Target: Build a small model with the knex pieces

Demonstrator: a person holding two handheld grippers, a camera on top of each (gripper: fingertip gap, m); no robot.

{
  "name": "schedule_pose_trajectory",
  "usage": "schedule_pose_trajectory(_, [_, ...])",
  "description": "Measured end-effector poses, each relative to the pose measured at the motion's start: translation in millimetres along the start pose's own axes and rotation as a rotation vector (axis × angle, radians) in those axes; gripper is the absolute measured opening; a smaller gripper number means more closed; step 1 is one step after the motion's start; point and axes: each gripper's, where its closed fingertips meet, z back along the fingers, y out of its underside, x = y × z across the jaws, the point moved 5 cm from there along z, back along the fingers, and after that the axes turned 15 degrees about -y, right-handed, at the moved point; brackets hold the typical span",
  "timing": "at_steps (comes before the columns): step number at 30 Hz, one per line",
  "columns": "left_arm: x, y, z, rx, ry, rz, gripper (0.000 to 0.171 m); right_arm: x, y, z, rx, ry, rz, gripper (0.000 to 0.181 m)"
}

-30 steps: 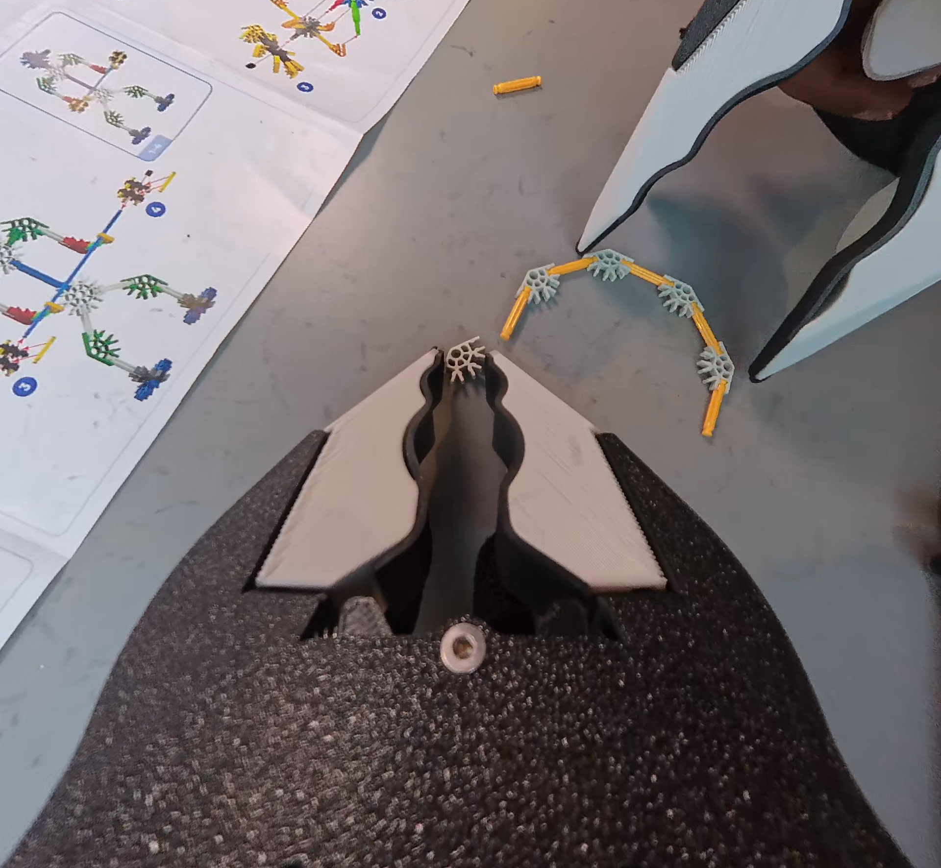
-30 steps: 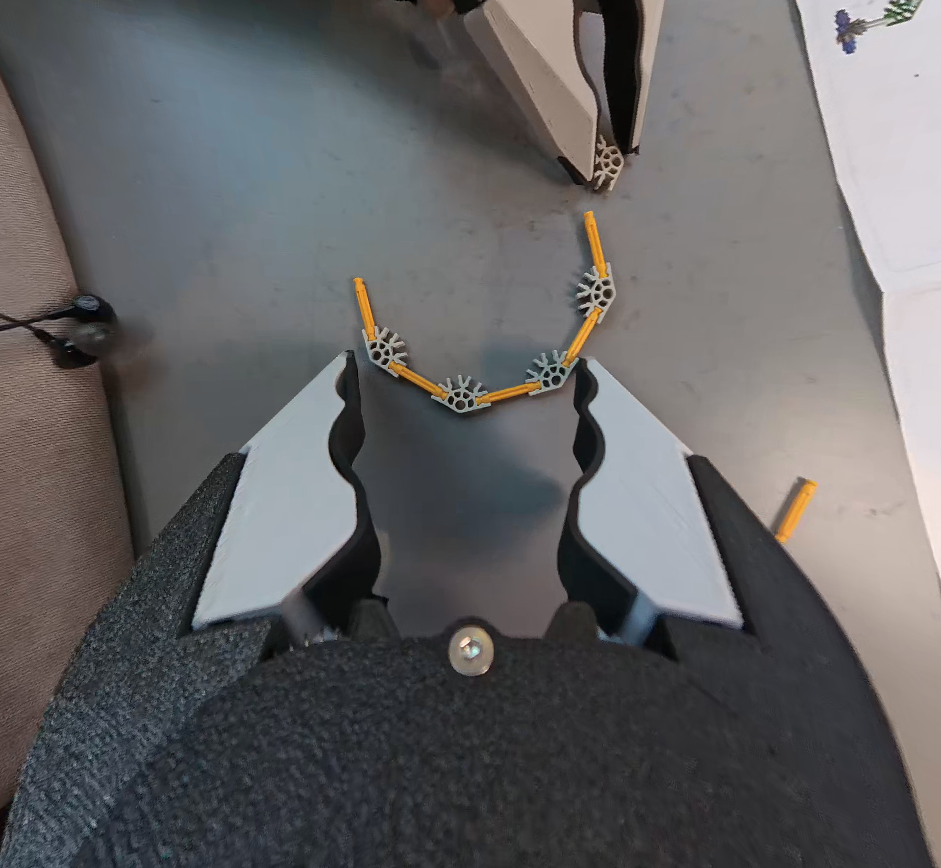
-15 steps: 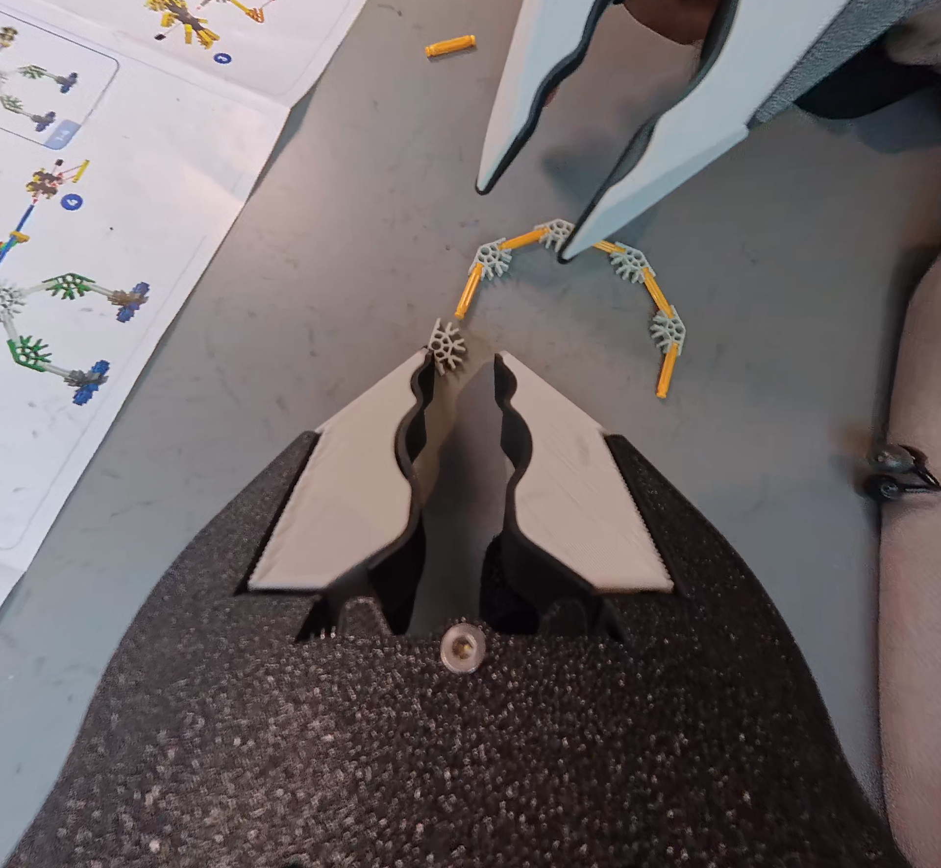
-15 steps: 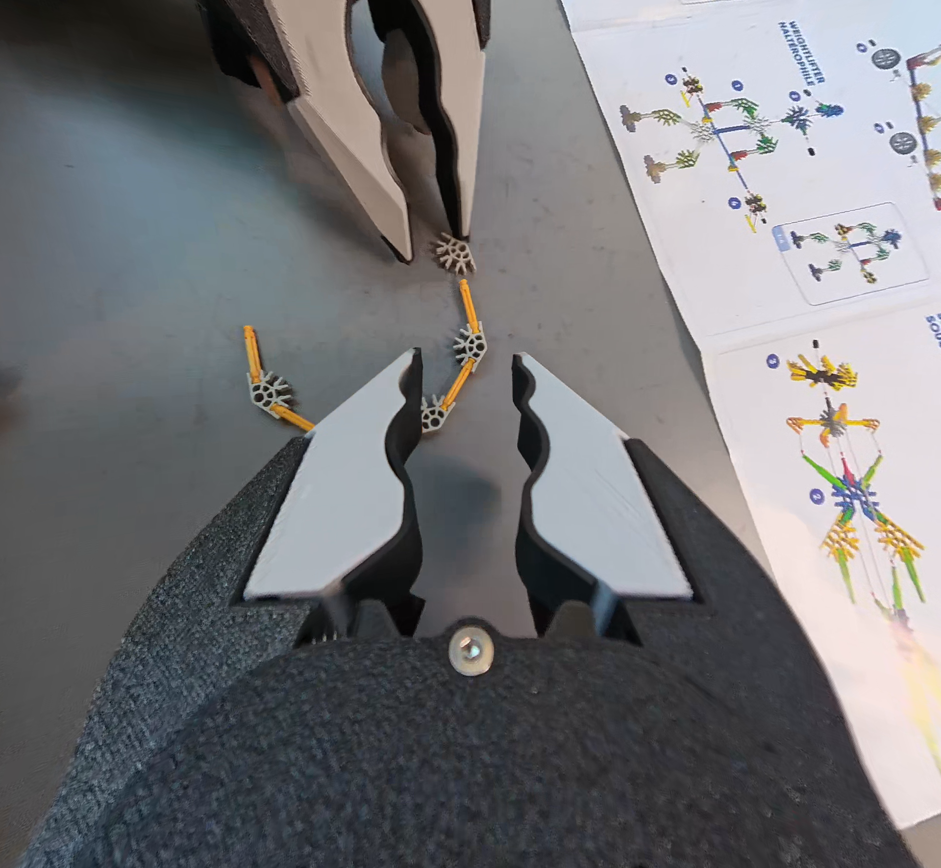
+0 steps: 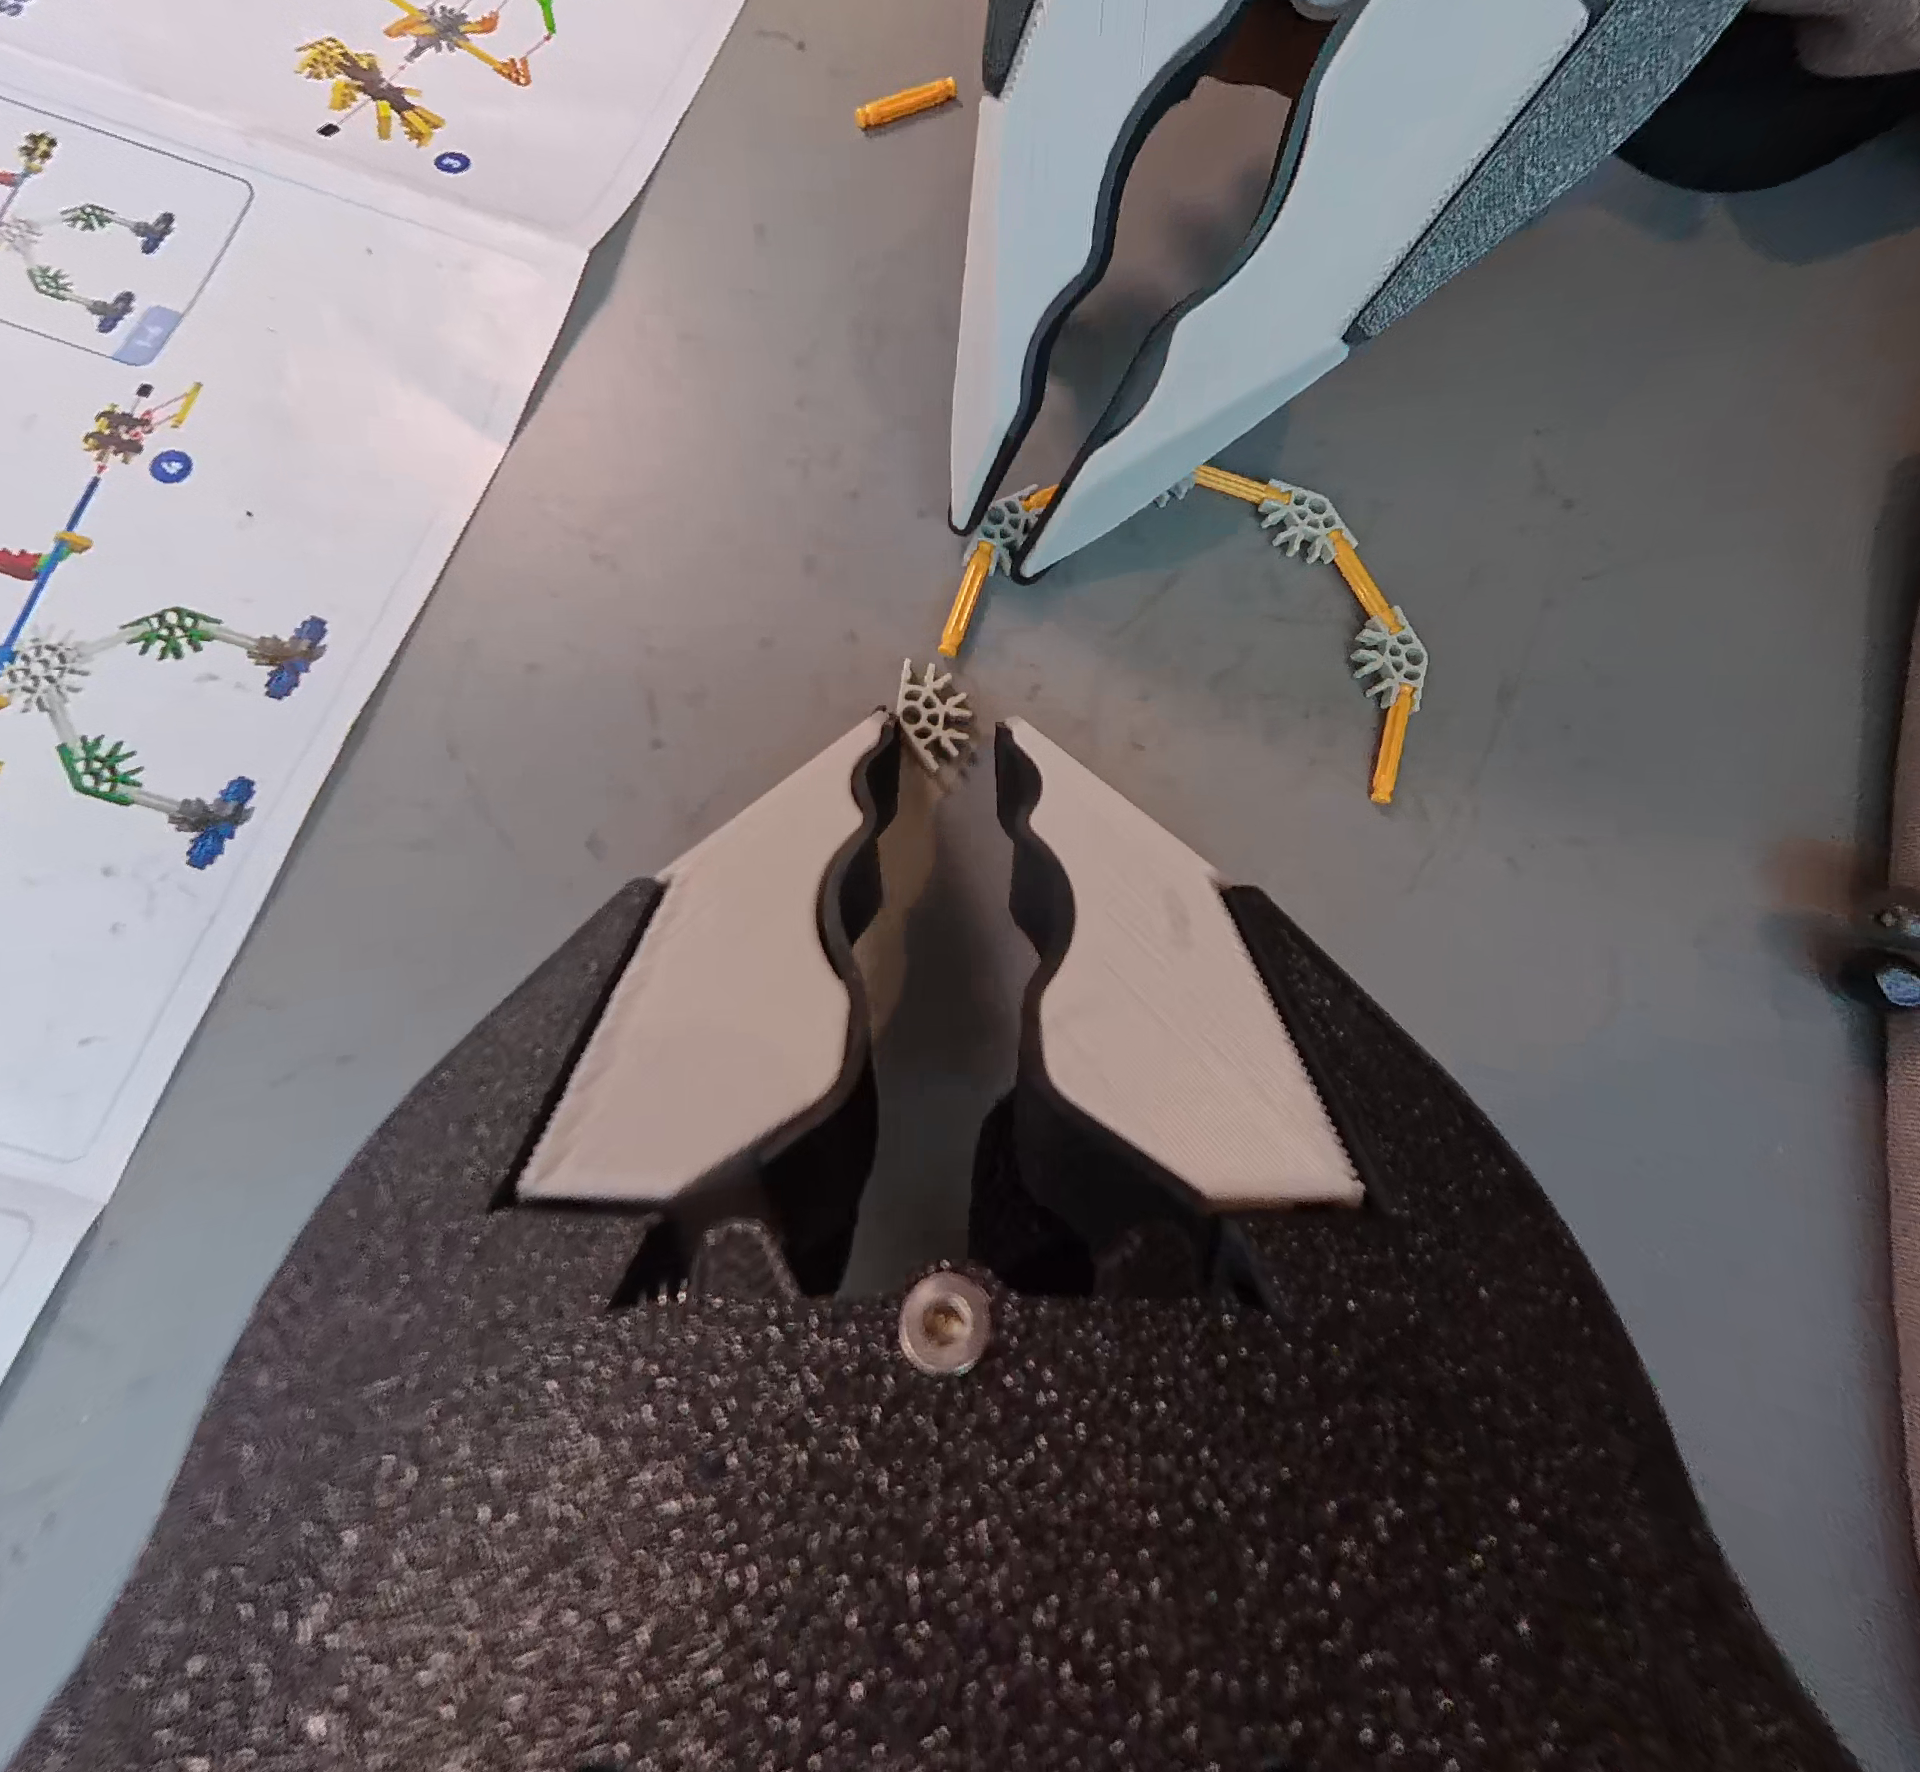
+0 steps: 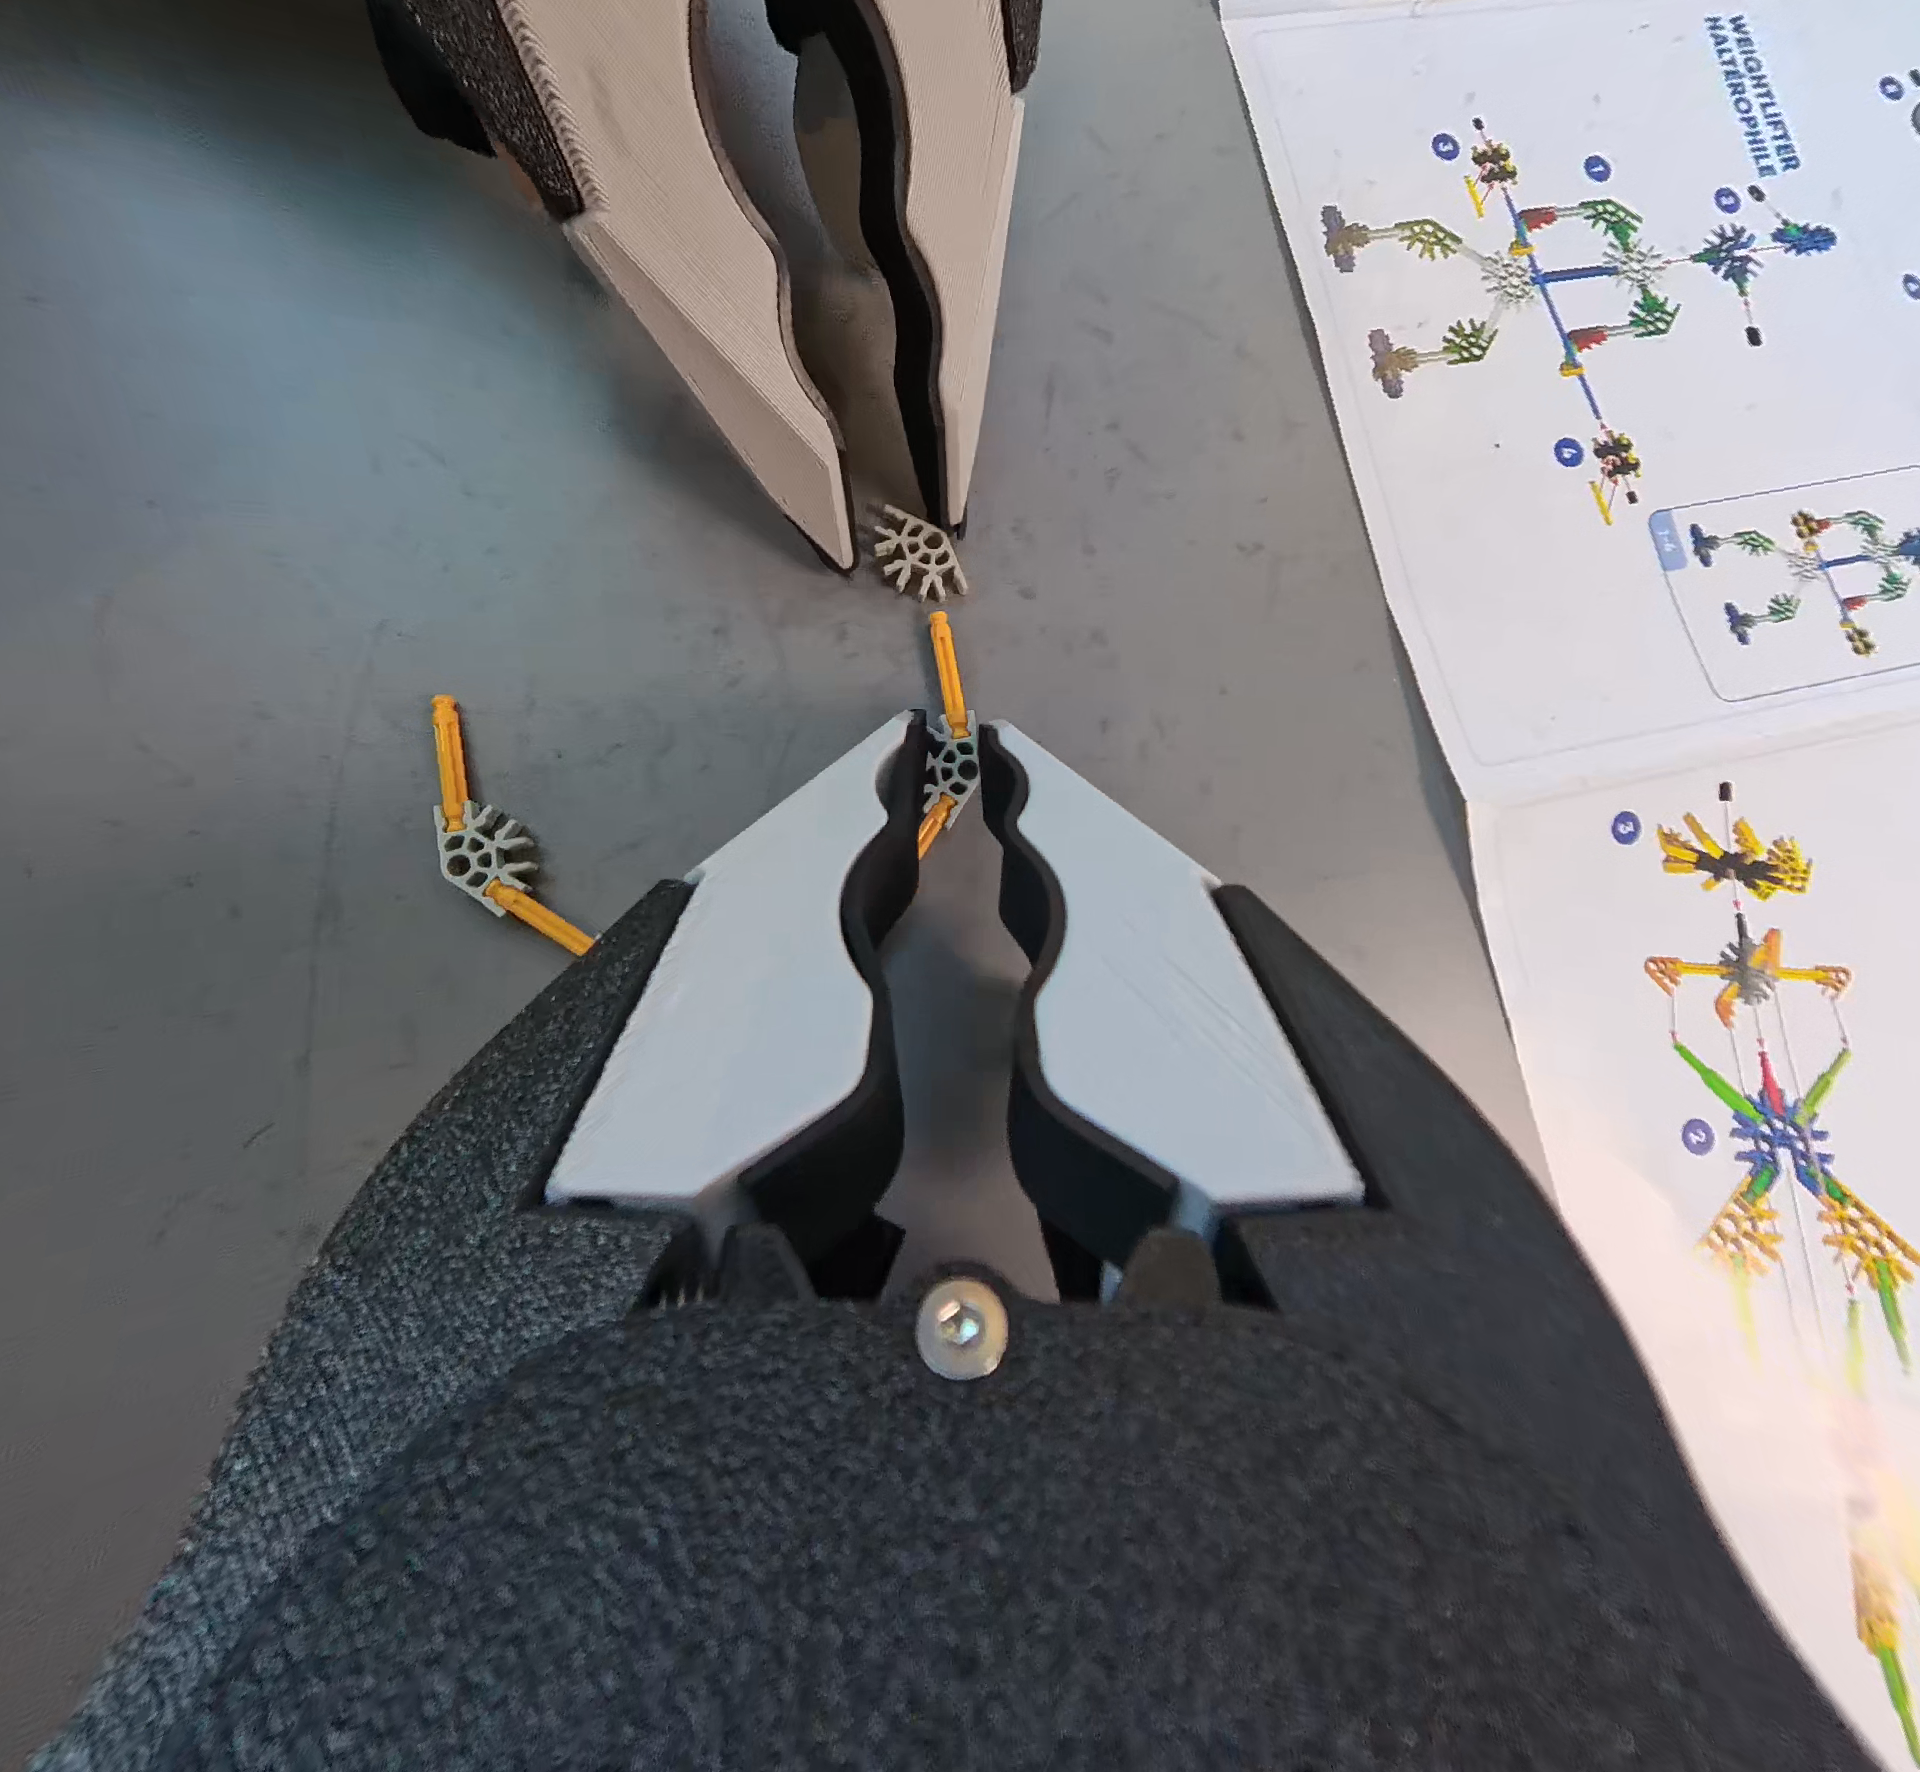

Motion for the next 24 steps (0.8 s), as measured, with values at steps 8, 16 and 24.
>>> schedule_pose_trajectory(8, [-4.2,-0.3,-2.1,-0.01,-0.014,-0.043,0.013,1.8,-1.8,4.5,-0.031,-0.015,0.028,0.007])
schedule_pose_trajectory(16, [-9.3,-0.2,-1.9,-0.02,0.015,-0.074,0.013,7.0,-0.6,0.3,-0.011,-0.036,0.061,0.007])
schedule_pose_trajectory(24, [-8.9,0.9,-1.2,-0.031,0.03,-0.107,0.012,8.9,-0.7,0.3,0.016,-0.025,0.088,0.007])
